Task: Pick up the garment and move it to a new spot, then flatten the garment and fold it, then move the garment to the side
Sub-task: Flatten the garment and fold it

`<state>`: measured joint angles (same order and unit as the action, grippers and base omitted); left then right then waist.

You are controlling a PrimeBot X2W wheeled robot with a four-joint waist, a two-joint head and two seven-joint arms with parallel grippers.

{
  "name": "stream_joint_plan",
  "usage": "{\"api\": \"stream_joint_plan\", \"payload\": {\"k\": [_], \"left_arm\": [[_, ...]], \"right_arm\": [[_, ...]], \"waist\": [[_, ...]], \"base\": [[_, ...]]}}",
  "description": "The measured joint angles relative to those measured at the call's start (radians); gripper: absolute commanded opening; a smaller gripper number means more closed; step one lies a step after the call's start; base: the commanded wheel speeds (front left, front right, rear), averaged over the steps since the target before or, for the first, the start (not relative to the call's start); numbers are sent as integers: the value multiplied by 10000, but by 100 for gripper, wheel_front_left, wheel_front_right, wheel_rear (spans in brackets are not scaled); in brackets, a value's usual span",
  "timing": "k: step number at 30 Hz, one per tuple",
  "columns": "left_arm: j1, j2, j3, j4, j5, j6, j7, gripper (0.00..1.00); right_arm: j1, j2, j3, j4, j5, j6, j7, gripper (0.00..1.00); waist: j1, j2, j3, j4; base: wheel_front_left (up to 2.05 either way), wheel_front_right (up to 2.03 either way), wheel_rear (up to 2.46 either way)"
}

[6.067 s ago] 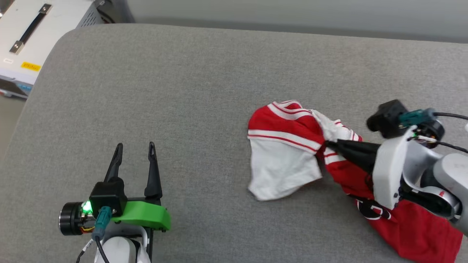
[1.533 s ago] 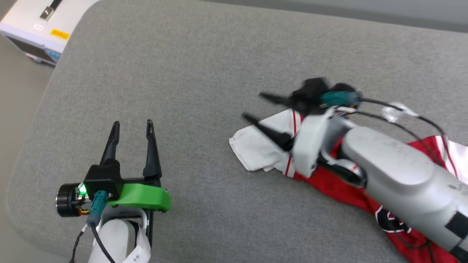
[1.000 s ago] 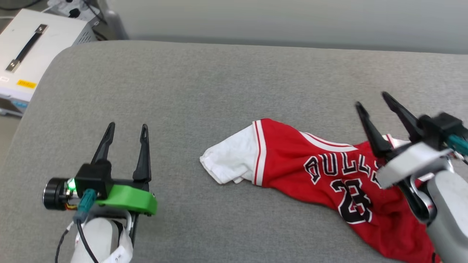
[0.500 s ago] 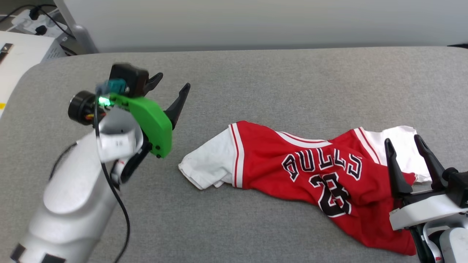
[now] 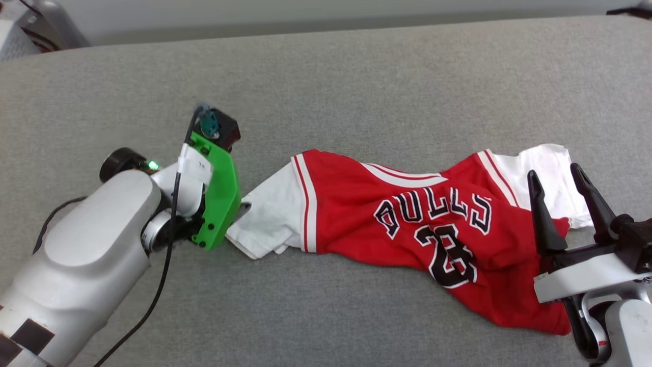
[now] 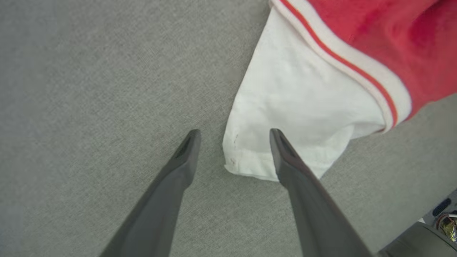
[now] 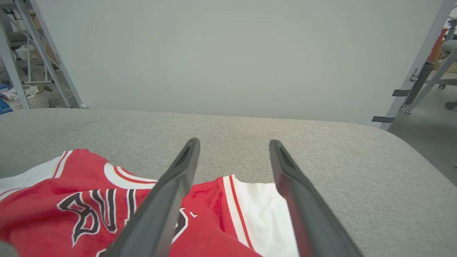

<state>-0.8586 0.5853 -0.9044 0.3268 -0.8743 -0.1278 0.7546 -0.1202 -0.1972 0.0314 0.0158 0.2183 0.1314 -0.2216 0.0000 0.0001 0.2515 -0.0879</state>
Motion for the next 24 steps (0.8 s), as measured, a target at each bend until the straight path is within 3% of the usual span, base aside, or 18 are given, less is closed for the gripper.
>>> {"api": "stream_joint_plan", "payload": {"k": [9, 10, 11, 19, 24], "left_arm": [[-147, 280, -1486, 752, -518, 0, -77, 100], [-211, 324, -1609, 746, -558, 0, -77, 18], [-291, 376, -1693, 748, -602, 0, -196, 2], [-502, 497, -1622, 1432, -936, -15, -2155, 0], [-681, 913, -1352, 2378, -951, -13, -2757, 0]], "right_arm": [[-340, 90, 123, 226, -31, 0, -136, 100], [-357, 96, 125, 245, -33, 0, -157, 100], [-365, 96, 117, 265, -38, 0, -174, 100], [-380, 84, -378, 303, -132, 0, -267, 100], [-377, 81, -685, 261, -188, 0, -293, 100]], "waist": [[0, 0, 686, -412], [0, 0, 726, -439], [0, 0, 765, -465], [0, 0, 615, -380], [0, 0, 489, -345]], "base": [[0, 0, 0], [0, 0, 0], [0, 0, 0], [0, 0, 0], [0, 0, 0]]}}
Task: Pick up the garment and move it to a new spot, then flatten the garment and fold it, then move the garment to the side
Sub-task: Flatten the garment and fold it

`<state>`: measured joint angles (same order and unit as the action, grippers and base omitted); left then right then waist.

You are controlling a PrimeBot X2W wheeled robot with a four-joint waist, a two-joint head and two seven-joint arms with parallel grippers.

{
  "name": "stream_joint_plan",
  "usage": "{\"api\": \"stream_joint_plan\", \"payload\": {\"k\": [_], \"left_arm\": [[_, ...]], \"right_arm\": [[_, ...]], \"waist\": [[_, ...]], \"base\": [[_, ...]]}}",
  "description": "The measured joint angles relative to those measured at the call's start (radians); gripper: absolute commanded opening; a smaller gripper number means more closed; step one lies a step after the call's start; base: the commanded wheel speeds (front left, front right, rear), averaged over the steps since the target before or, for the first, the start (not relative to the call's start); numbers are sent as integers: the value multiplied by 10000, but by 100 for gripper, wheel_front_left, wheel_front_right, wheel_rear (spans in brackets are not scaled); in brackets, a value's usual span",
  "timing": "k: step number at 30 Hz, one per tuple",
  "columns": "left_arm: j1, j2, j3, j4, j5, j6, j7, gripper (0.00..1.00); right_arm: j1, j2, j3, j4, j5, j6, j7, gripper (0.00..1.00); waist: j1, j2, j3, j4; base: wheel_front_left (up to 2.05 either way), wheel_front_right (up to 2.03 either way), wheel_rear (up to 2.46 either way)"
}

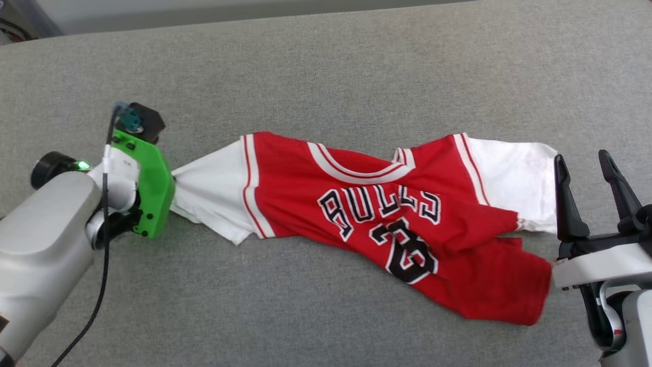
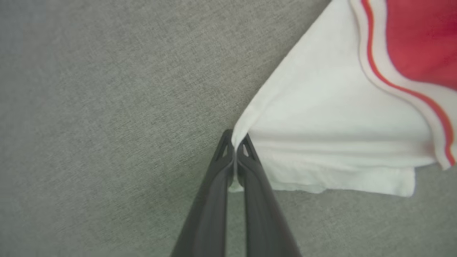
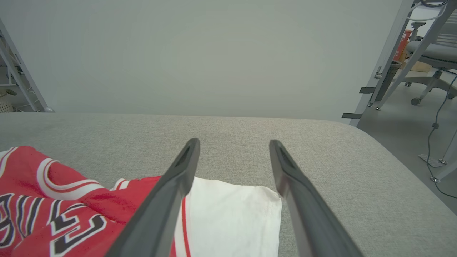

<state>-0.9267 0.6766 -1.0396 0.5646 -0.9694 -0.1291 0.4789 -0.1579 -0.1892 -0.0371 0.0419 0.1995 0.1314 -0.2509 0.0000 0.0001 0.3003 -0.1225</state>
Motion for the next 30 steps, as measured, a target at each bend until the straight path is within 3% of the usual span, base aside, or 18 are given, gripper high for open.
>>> {"api": "stream_joint_plan", "payload": {"k": [7, 8, 9, 13, 20, 26, 30], "left_arm": [[42, 84, 115, 1187, 0, 0, -874, 0], [47, 13, 109, 1289, 56, 15, -1181, 90], [63, -65, 150, 1363, 98, 59, -1507, 100], [263, -479, 483, 1419, 222, 479, -3361, 100], [793, -631, 1166, 717, 815, 1914, -6684, 100], [1748, -631, 1935, -1118, 1555, 3469, -7344, 100], [2723, -640, 3045, -3001, 2637, 4520, -7350, 100]], "right_arm": [[24, -54, -230, 8, -113, 0, 234, 100], [23, -82, -238, 12, -113, 0, 276, 100], [20, -125, -242, 21, -113, 0, 326, 100], [-139, -602, -382, -4, -40, 0, 589, 100], [-1109, -2194, -142, -374, 679, 0, 2150, 100], [-1944, -4103, 1133, -330, 2194, 0, 4742, 100], [-2472, -5398, 2217, -203, 3553, 2, 6878, 100]], "waist": [[0, 0, 13, -18], [0, 0, -7, -4], [0, 0, -32, 11], [0, -1, -252, 132], [0, 0, -695, 539], [0, 0, -934, 1035], [0, 0, -965, 1377]], "base": [[0, 0, 0], [0, 0, 0], [0, 0, 0], [0, 0, 0], [0, 0, 0], [0, 0, 0], [0, 0, 0]]}}
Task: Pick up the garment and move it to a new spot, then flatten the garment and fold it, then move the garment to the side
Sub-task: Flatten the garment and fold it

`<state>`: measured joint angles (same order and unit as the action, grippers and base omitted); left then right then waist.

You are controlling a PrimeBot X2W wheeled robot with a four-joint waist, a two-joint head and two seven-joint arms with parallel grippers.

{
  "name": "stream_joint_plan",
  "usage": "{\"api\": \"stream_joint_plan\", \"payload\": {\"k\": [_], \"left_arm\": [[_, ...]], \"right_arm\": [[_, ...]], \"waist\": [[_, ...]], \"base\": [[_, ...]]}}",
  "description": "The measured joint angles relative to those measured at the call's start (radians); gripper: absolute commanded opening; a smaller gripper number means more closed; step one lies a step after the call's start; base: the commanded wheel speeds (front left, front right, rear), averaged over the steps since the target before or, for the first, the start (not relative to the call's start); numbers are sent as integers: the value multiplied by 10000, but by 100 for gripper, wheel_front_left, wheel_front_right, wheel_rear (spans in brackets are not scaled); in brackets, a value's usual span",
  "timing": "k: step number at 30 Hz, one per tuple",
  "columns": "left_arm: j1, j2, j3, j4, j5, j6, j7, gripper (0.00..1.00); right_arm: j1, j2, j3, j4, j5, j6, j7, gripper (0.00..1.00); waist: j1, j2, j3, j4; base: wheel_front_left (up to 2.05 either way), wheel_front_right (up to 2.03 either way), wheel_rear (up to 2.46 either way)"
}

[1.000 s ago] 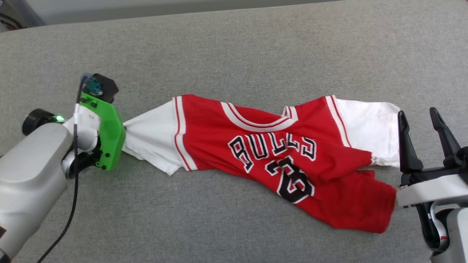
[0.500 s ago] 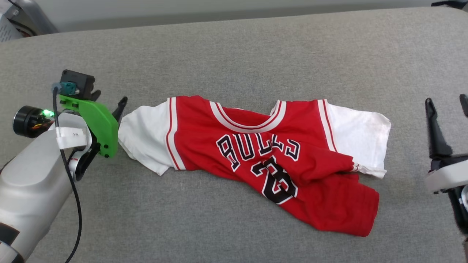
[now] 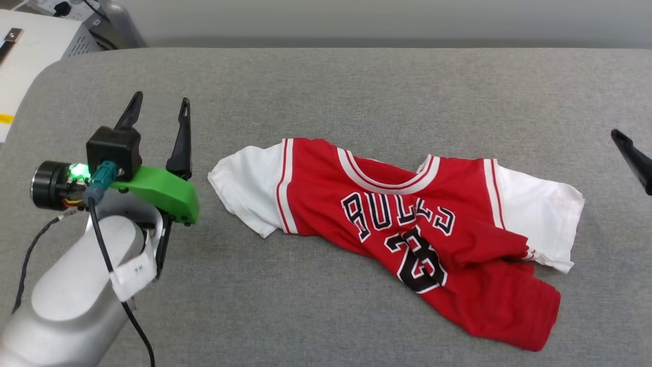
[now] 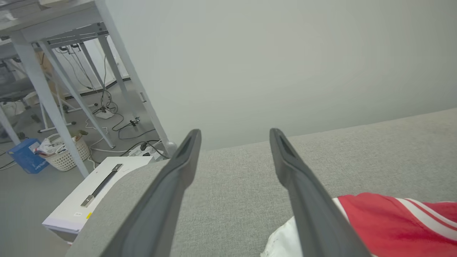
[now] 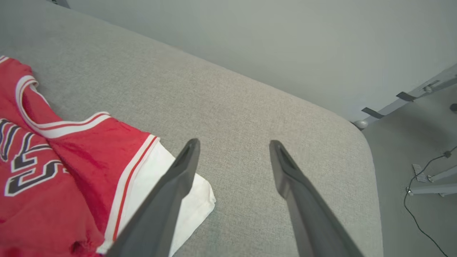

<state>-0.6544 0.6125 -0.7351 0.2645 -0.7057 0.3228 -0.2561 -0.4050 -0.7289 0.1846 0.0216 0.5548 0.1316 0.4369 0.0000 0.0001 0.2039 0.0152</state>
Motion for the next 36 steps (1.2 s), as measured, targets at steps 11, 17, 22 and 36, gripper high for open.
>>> {"api": "stream_joint_plan", "payload": {"k": [11, 17, 22, 36], "left_arm": [[2876, -1227, 2412, -2819, 2242, 1110, 0, 100], [3322, -2134, 2972, -3003, 3016, 593, 0, 100], [3422, -2719, 3593, -2867, 3521, 130, 0, 100], [3660, -3352, 4905, -2619, 4640, -991, 0, 100]], "right_arm": [[-1026, -1388, 1369, 1306, 2263, -2, 4151, 100], [-1246, -1062, 1523, 2357, 2339, -2, 4082, 100], [-1247, -727, 2104, 2863, 2414, -8, 3768, 100], [-2927, -1051, 1697, 3384, 2594, 0, 1260, 0]], "waist": [[0, 0, 736, 640], [0, 0, 1330, 987], [0, -1, 1786, 1218], [0, 0, 1721, 1201]], "base": [[0, 0, 0], [0, 0, 0], [0, 0, 0], [0, 0, 0]]}}
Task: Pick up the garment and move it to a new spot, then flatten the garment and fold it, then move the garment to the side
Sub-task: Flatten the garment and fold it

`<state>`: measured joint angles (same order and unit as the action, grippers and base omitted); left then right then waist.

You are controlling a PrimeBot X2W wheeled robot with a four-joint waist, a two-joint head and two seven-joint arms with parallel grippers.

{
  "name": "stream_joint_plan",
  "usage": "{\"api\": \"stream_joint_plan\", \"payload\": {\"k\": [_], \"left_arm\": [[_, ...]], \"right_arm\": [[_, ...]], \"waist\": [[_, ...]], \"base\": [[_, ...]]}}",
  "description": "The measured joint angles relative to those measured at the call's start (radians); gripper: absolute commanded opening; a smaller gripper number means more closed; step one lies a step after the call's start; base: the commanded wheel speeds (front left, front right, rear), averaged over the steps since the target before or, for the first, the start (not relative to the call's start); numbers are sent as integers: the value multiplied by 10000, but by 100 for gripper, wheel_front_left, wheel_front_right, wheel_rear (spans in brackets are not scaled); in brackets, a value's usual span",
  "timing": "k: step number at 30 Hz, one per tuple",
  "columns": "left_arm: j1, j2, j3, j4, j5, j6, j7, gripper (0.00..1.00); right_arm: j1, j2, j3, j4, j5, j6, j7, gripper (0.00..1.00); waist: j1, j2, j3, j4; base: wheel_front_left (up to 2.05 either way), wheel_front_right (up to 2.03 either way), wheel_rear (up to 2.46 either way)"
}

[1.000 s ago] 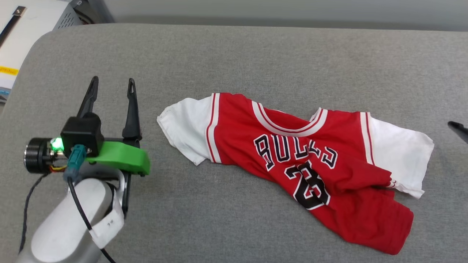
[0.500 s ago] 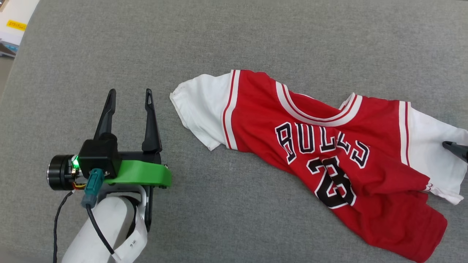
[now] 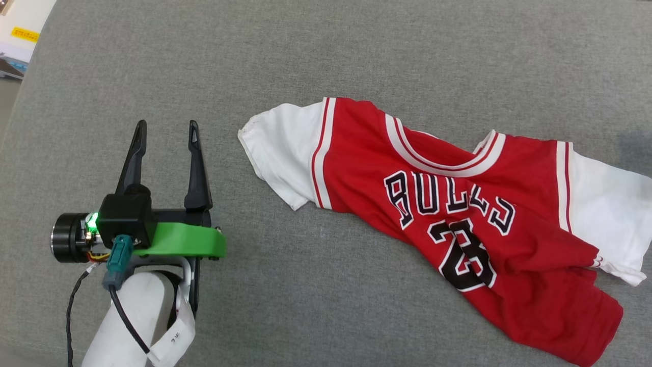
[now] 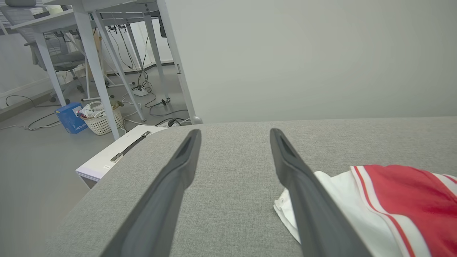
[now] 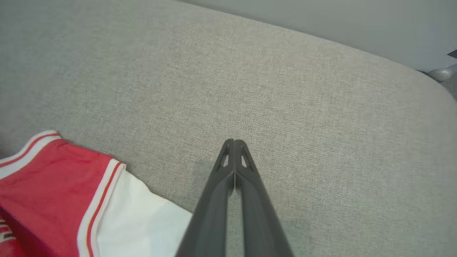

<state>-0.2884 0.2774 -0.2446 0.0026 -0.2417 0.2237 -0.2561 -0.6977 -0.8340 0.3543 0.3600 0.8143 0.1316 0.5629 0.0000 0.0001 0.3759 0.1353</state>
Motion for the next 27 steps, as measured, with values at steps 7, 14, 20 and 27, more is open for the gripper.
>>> {"api": "stream_joint_plan", "payload": {"k": [7, 14, 20, 27], "left_arm": [[12, -372, 330, 153, 295, -366, 0, 100], [93, -681, 769, 320, 566, -713, 0, 100], [510, -899, 1001, 353, 811, -907, 0, 100], [717, -1047, 1233, 301, 968, -1156, 0, 100]], "right_arm": [[-311, -228, -21, 474, 138, 0, 21, 0], [34, 79, -322, 725, 82, 0, -1233, 100], [1183, 242, -790, -38, 796, 0, -2197, 100], [2146, -978, -639, -1616, 1624, 0, 228, 100]], "waist": [[0, 0, 64, 70], [0, 0, -11, 5], [0, 0, -442, -11], [0, 0, -713, -110]], "base": [[0, 0, 0], [0, 0, 0], [0, 0, 0], [0, 0, 0]]}}
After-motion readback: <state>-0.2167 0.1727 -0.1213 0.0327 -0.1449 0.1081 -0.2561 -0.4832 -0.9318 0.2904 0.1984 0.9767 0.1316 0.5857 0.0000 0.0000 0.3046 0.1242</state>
